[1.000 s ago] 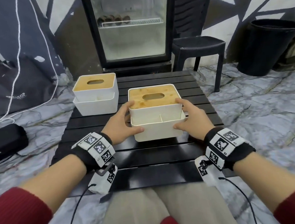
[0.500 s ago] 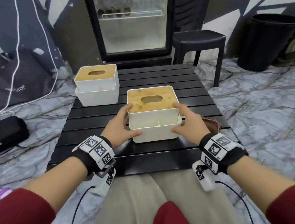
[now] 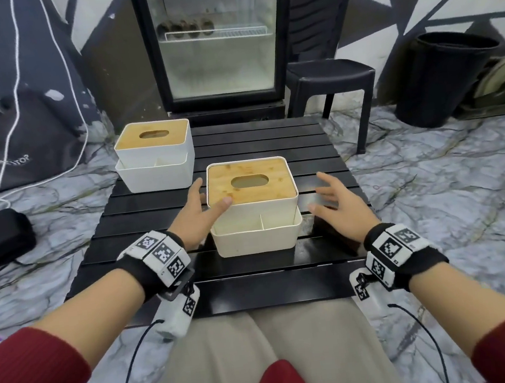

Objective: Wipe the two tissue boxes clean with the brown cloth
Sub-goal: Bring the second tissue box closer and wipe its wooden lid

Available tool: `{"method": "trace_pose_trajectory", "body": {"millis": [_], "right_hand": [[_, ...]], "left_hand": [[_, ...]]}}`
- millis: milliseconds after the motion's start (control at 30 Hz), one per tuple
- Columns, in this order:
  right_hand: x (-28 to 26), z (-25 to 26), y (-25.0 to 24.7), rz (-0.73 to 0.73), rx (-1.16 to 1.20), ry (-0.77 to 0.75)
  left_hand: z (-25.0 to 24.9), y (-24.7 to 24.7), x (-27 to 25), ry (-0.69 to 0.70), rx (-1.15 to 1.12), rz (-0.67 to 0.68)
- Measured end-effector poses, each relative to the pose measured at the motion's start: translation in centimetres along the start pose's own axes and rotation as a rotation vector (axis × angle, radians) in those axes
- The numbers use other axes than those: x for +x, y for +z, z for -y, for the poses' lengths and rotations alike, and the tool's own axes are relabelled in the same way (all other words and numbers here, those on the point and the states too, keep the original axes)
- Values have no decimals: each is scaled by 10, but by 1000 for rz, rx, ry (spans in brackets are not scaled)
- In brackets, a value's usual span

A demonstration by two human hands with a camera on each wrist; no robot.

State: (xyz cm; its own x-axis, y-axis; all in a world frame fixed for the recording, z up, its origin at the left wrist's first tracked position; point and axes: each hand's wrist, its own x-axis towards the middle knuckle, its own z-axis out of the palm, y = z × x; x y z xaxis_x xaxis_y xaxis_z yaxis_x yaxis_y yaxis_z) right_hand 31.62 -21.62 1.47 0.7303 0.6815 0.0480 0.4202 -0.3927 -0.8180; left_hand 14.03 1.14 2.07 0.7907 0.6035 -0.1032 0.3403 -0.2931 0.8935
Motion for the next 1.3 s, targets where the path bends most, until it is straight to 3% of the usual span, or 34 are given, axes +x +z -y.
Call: {"method": "trace_pose_trajectory", "body": {"millis": [100, 200, 467, 933, 1300], "right_hand": [[6, -9, -9, 54, -218, 40], [10, -17, -15, 148, -393, 93], [16, -27, -15, 235, -535, 142], [23, -8, -13, 237, -531, 54], [32, 73, 1, 80, -304, -234]], "left_hand": [[-12, 7, 16, -108, -93, -67], [-20, 14, 30, -126, -96, -109], [-25, 20, 43, -133, 39, -194], [-10, 3, 34, -137, 10, -212], [-3, -19, 31, -126, 145, -246]]}}
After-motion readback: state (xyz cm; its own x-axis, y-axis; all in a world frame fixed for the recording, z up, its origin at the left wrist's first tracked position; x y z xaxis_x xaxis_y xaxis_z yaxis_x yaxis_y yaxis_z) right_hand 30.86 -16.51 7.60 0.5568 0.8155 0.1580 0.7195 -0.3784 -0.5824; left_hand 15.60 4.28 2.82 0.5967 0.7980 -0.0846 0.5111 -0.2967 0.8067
